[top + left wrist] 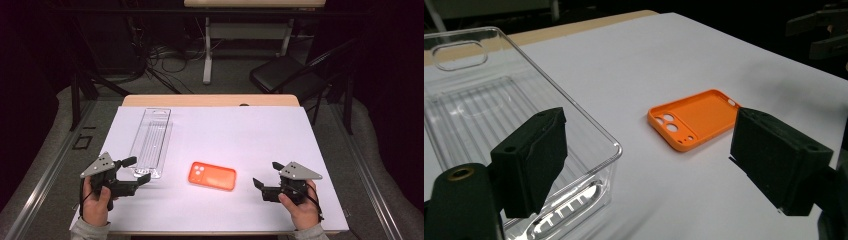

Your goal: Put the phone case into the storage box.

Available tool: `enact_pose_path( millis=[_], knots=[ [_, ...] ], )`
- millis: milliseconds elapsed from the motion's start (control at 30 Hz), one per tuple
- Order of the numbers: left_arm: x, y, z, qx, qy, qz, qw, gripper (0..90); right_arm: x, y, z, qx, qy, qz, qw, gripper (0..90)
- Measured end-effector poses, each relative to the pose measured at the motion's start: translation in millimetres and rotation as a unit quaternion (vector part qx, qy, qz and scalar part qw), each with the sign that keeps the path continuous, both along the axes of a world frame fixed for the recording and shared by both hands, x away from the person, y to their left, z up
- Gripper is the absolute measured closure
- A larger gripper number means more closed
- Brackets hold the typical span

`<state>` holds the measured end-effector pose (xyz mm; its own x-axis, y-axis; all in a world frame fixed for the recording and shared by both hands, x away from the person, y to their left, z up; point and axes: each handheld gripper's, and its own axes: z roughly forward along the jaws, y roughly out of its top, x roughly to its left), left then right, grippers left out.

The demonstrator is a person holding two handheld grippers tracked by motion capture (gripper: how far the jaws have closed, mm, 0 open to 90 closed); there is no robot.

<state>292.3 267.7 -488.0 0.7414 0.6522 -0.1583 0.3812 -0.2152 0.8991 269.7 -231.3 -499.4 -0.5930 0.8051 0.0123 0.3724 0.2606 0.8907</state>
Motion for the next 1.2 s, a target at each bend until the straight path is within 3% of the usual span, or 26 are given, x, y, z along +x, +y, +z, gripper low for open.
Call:
enact_pose_path(
  millis=[100, 367, 467, 667, 767, 867, 1000, 1200],
  knots=[
    [3.9, -2.9, 2.9, 0.013, 0.013, -0.005, 0.9998, 15.1, 4.5, 2.0, 2.9, 0.001, 0.006, 0.002, 1.0, 13.8],
    [11.3, -5.3, 6.8, 0.013, 0.038, -0.02, 0.999, 15.0, 11.2, 7.7, 14.6, -0.011, 0.009, 0.01, 0.9998, 11.7],
    [17.2, -7.6, 7.7, 0.011, 0.062, -0.023, 0.9977, 15.0, 15.1, 9.0, 17.9, -0.02, 0.026, 0.007, 0.9994, 10.8],
    [23.5, -11.3, 8.1, 0.019, 0.086, -0.019, 0.996, 14.9, 22.4, 7.4, 15.2, -0.02, 0.063, 0.007, 0.9978, 6.9],
    [28.1, -12.5, 9.9, 0.011, 0.101, -0.022, 0.9946, 14.9, 24.1, 7.6, 14.5, -0.027, 0.067, 0.009, 0.9974, 6.1],
    [32.0, -14.0, 13.7, 0.006, 0.102, -0.034, 0.9942, 12.6, 27.7, 9.5, 14.4, -0.035, 0.08, 0.01, 0.9962, 5.5],
    [36.8, -18.2, 19.6, 0.01, 0.104, -0.031, 0.9941, 12.6, 31.9, 12.1, 15.7, -0.039, 0.095, 0.008, 0.9947, 4.6],
    [44.8, -23.2, 27.6, 0.026, 0.111, -0.033, 0.9929, 12.7, 36.5, 16.9, 20.3, -0.049, 0.109, 0.018, 0.9927, 2.3]
  ],
)
